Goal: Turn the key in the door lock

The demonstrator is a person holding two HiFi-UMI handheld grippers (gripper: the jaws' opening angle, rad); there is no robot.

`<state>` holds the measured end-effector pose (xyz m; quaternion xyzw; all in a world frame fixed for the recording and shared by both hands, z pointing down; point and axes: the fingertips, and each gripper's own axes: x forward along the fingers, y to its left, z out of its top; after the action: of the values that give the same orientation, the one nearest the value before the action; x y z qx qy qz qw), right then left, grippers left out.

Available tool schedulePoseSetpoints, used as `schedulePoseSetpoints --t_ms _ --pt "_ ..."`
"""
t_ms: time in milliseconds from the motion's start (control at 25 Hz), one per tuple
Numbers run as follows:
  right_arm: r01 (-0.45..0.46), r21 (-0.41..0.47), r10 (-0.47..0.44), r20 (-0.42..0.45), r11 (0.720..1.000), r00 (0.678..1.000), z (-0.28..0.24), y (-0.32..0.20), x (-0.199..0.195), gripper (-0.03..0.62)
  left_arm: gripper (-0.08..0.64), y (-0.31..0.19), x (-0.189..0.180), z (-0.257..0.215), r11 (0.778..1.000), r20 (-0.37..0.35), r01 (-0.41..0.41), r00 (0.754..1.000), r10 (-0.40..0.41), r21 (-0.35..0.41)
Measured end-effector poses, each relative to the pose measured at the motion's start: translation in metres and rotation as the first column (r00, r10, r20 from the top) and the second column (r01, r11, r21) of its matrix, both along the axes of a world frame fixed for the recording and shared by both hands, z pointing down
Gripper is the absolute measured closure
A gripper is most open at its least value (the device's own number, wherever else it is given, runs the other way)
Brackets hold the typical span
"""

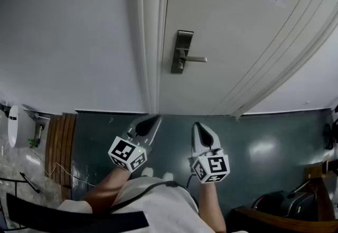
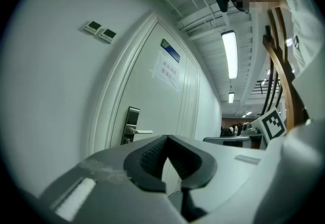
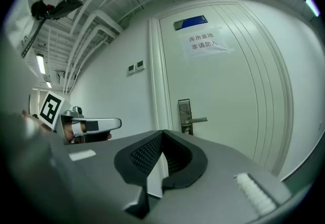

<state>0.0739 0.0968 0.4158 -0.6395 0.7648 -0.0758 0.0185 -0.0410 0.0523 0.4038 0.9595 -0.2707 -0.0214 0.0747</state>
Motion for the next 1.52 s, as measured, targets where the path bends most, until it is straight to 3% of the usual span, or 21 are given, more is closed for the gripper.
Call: schedulePoseSetpoints --t_ms 480,1520 --pt "0.021 -0.003 -0.020 0.054 1.000 0.998 0.005 -0.003 0.011 0.583 0.555 0.001 0.012 0.002 1.000 0.003 0.012 1.000 -0.012 -0.001" --pt "0.087 -0.036 -0.085 0.067 0.996 0.994 0.025 0.017 0.038 0.584 0.555 0.029 0.042 0.014 0.999 0.034 0.054 0.998 -0.054 -0.009"
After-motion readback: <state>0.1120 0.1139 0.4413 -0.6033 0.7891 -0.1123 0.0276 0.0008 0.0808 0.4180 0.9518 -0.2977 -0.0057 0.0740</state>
